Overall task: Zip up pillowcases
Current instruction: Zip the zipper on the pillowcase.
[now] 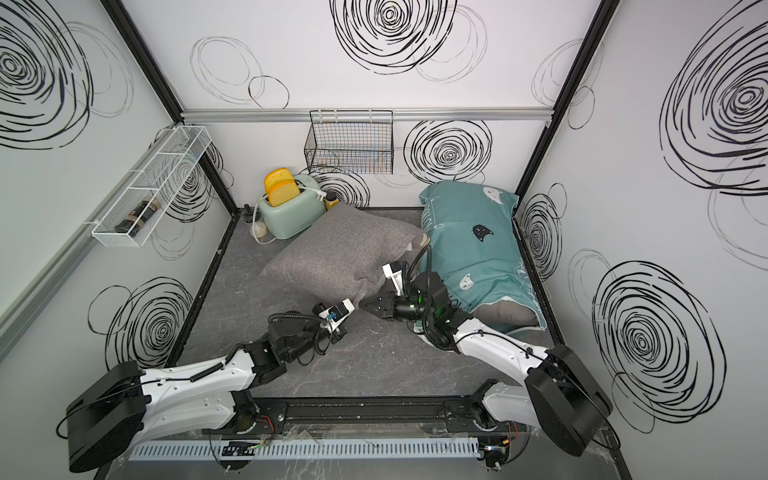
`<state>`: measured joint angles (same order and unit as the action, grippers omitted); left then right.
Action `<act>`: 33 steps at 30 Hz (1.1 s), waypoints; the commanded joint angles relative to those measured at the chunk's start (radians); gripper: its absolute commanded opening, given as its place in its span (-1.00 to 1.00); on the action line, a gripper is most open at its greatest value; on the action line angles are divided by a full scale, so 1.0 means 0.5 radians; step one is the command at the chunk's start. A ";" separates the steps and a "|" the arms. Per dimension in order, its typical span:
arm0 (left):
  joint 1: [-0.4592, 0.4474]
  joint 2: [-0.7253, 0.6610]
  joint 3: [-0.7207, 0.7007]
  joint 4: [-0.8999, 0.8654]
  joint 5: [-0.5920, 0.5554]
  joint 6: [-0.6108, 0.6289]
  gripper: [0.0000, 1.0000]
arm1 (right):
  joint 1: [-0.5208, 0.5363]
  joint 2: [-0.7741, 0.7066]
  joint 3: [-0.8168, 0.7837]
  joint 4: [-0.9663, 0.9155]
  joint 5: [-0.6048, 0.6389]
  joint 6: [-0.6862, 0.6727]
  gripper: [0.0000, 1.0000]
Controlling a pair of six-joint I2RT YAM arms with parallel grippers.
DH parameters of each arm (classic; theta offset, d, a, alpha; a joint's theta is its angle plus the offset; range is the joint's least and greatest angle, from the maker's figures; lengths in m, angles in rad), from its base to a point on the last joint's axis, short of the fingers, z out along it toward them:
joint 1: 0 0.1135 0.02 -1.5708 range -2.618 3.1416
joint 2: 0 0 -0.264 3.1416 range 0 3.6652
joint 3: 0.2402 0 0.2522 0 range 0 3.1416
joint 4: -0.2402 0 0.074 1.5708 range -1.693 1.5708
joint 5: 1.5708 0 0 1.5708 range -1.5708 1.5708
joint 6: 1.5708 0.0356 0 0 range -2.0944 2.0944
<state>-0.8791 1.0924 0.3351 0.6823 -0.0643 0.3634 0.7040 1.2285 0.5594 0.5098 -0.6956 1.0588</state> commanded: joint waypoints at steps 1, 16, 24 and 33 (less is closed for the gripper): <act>-0.018 -0.002 0.054 0.160 0.032 0.028 -1.00 | 0.031 -0.010 -0.005 0.066 -0.020 0.032 -0.57; -0.018 -0.010 0.048 0.157 0.030 0.035 -1.00 | 0.002 -0.056 0.005 0.026 0.032 -0.003 -0.75; -0.018 -0.026 0.036 0.140 0.022 0.031 -1.00 | 0.006 -0.069 0.052 -0.113 0.066 -0.117 -0.95; -0.024 -0.091 0.021 0.092 0.051 0.013 -1.00 | 0.040 -0.113 0.154 -0.355 0.210 -0.380 -1.00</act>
<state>-0.8791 1.0801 0.3351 0.6735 -0.0639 0.3664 0.7166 1.1904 0.5968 0.3904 -0.6365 0.9352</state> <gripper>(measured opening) 0.063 0.047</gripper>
